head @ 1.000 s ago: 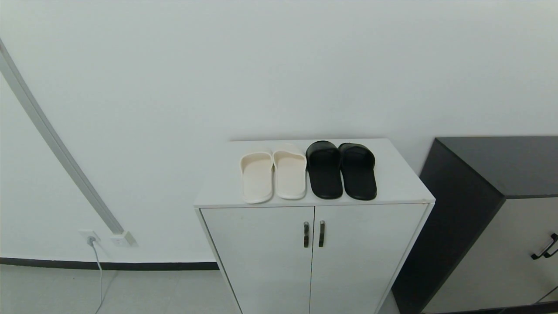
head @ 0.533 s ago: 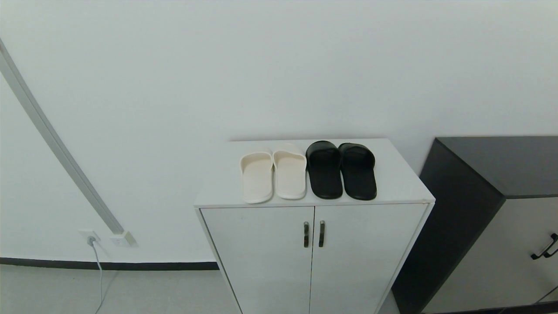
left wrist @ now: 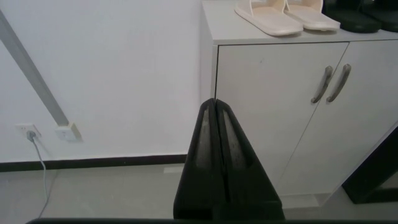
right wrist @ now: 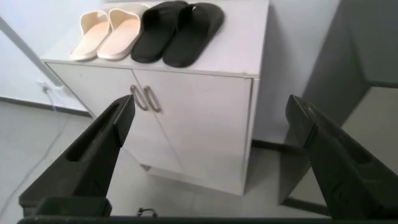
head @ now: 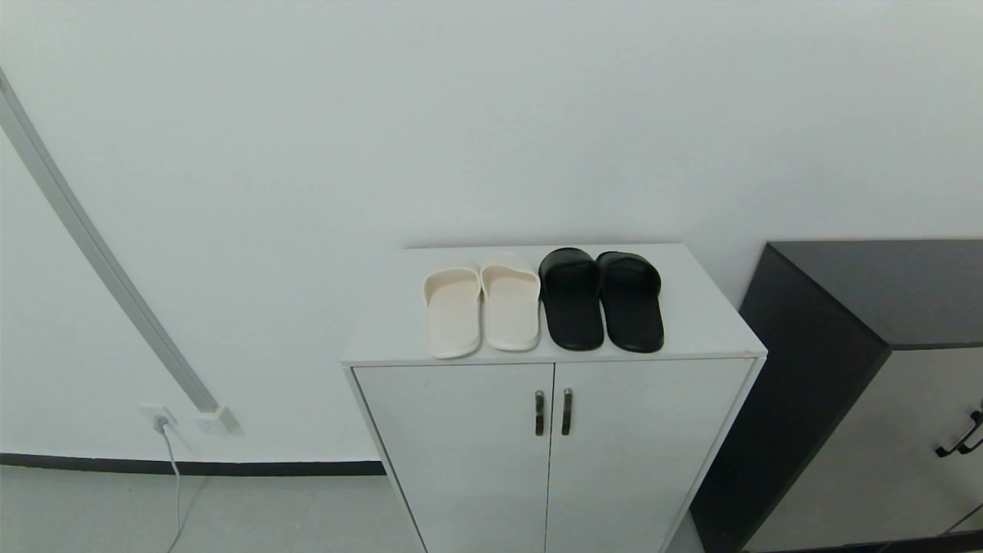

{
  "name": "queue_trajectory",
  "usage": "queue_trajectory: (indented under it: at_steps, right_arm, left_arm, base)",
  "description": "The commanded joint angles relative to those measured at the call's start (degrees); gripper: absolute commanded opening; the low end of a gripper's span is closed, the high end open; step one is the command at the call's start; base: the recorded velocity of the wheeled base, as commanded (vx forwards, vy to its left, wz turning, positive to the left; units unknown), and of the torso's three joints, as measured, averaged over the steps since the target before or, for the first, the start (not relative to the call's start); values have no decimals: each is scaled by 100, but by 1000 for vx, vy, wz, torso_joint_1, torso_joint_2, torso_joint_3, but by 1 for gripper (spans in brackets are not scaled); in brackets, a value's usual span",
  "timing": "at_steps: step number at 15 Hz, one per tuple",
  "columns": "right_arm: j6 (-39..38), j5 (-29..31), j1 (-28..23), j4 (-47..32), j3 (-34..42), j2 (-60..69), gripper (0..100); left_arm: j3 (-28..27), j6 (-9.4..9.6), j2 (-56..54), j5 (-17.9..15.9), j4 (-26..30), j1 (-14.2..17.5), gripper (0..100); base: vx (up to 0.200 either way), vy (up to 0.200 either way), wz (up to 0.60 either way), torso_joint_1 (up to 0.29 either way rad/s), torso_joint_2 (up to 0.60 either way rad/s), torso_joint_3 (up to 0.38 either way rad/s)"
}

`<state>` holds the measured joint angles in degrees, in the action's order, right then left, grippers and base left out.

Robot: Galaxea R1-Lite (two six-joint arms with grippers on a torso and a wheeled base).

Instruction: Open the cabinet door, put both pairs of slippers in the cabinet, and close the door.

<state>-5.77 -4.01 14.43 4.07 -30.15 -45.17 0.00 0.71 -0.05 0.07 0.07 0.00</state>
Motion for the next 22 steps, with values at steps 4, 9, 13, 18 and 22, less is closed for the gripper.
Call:
queue_trajectory:
  at_steps: [4, 9, 13, 18, 22]
  right_arm:
    - [-671, 1930, 2600, 138, -765, -1662, 100]
    - [-707, 2467, 2731, 1122, -1292, -3200, 100]
    - [-707, 2924, 2767, 1825, -1819, -4255, 100]
    - [-733, 3688, 2802, 1948, -3208, -5793, 100]
    - [-944, 4101, 2670, 1948, -4034, -6716, 100]
  left_arm:
    - [0, -27, 5, 1, 1, 0, 0]
    - [0, -36, 5, 1, 1, 0, 0]
    - [0, -36, 5, 1, 1, 0, 0]
    - [0, -36, 5, 1, 1, 0, 0]
    - [0, -44, 5, 1, -7, 0, 0]
  base:
    - [0, 0, 0, 0, 0, 0]
    - [0, 0, 0, 0, 0, 0]
    - [0, 0, 0, 0, 0, 0]
    - [0, 0, 0, 0, 0, 0]
    - [0, 0, 0, 0, 0, 0]
